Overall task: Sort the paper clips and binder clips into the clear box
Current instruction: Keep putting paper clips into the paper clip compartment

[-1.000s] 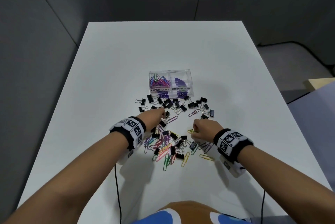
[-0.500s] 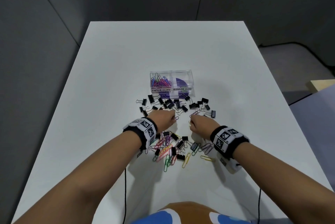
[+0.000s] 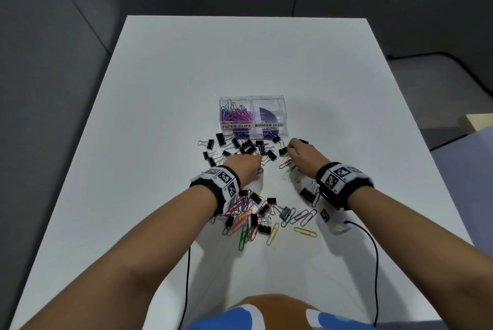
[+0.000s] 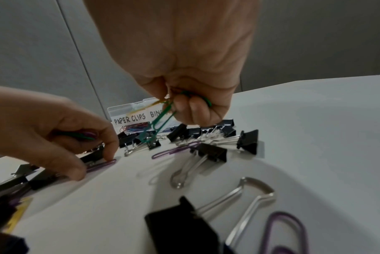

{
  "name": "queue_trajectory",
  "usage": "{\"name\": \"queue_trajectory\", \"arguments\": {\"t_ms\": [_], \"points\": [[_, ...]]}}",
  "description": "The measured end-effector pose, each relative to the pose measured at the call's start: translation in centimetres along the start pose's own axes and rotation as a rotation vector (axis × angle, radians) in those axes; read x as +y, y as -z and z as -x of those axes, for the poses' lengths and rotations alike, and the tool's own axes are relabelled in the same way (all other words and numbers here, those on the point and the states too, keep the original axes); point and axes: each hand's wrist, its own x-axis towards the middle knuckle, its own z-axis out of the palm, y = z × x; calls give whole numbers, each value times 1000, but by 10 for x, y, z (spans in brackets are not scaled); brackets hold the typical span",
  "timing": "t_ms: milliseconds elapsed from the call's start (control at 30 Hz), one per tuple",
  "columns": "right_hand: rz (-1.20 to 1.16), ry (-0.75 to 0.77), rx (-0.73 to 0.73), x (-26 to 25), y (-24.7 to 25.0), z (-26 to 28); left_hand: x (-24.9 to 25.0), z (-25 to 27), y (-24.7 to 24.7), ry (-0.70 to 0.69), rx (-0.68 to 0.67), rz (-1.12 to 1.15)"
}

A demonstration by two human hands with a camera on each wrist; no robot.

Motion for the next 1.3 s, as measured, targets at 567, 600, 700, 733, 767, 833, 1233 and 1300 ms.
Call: {"name": "queue_trajectory", "arguments": {"t_ms": [567, 600, 700, 733, 767, 833, 1233, 1300], "points": [[416, 71, -211, 7, -12, -7, -12, 9, -3, -78, 56, 87], [419, 76, -215, 6, -12, -7, -15, 12, -3, -77, 59, 109], [383, 90, -212, 1, -11, -2, -28, 24, -1, -79, 25, 119], [356, 87, -206, -1, -11, 0, -32, 28, 0, -56, 15, 130], [327, 85, -196, -2, -11, 2, -37, 32, 0, -27, 12, 155], [276, 71, -183, -4, -10, 6, -45, 38, -2, 42, 16, 201], [261, -54, -36, 18, 0, 45, -56, 71, -28, 131, 16, 174], [330, -68, -41, 25, 2, 54, -57, 77, -30, 149, 1, 186]]}}
